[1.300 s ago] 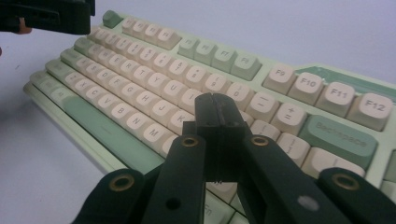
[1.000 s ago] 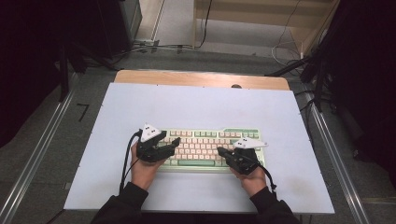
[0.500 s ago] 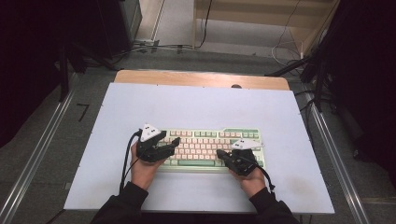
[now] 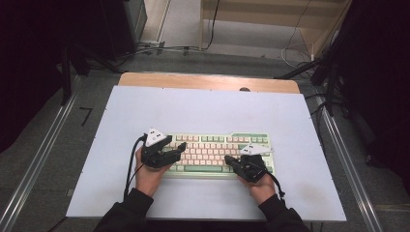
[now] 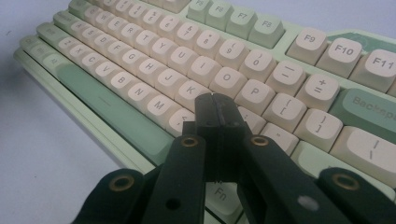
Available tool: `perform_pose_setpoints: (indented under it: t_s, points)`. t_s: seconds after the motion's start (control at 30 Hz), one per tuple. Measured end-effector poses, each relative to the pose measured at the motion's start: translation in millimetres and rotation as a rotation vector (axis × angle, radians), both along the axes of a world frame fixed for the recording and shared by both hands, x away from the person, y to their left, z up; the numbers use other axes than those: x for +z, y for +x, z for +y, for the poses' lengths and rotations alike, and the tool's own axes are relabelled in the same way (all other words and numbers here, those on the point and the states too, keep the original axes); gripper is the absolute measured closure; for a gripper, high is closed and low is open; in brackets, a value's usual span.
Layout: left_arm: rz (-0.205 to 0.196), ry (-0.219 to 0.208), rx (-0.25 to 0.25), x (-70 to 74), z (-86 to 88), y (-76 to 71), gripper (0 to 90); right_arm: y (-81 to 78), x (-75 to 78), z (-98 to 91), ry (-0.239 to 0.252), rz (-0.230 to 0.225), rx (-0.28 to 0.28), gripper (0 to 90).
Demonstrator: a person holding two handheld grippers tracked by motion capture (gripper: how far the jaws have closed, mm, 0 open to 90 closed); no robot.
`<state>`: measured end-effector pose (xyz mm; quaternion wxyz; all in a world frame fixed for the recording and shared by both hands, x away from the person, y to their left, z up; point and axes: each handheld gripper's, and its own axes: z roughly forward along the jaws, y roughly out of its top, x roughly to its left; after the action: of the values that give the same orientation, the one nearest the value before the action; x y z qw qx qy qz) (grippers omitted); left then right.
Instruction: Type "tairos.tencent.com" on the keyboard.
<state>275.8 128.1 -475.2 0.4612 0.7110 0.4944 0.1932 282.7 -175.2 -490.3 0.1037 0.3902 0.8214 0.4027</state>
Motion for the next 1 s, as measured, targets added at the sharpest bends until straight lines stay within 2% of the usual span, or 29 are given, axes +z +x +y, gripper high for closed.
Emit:
perform_pose_setpoints:
  t_s: [0.27,0.47,0.57,0.67,0.7,0.8,0.9,1.0]
  points:
    - [0.001,0.001,0.0,0.0,0.8,0.0,39.1,0.4,-1.7,0.8,-0.008,0.008,0.005,87.7]
    - [0.002,0.004,-0.003,-0.3,0.0,-0.1,39.1,0.9,4.5,-3.9,0.035,-0.011,-0.009,86.7]
    - [0.001,0.005,-0.006,-0.4,-0.4,-0.3,39.2,1.9,7.7,-6.7,0.06,-0.017,-0.027,74.6]
    - [0.0,0.005,-0.012,-0.7,-0.3,-0.6,41.6,2.9,10.4,-9.0,0.076,-0.038,-0.043,56.1]
    - [0.0,-0.004,-0.02,-0.9,-0.2,-0.9,44.4,3.2,11.2,-9.2,0.071,-0.046,-0.048,49.6]
    - [-0.002,-0.023,-0.058,-1.0,0.2,-1.6,59.4,4.2,12.2,-9.9,0.067,-0.064,-0.06,40.1]
    - [0.006,-0.038,-0.094,-1.1,-0.3,-1.8,74.6,5.9,11.9,-10.3,0.068,-0.073,-0.07,36.0]
    - [0.016,-0.043,-0.117,-1.4,-1.7,-2.0,86.0,9.1,11.2,-11.0,0.064,-0.072,-0.081,34.8]
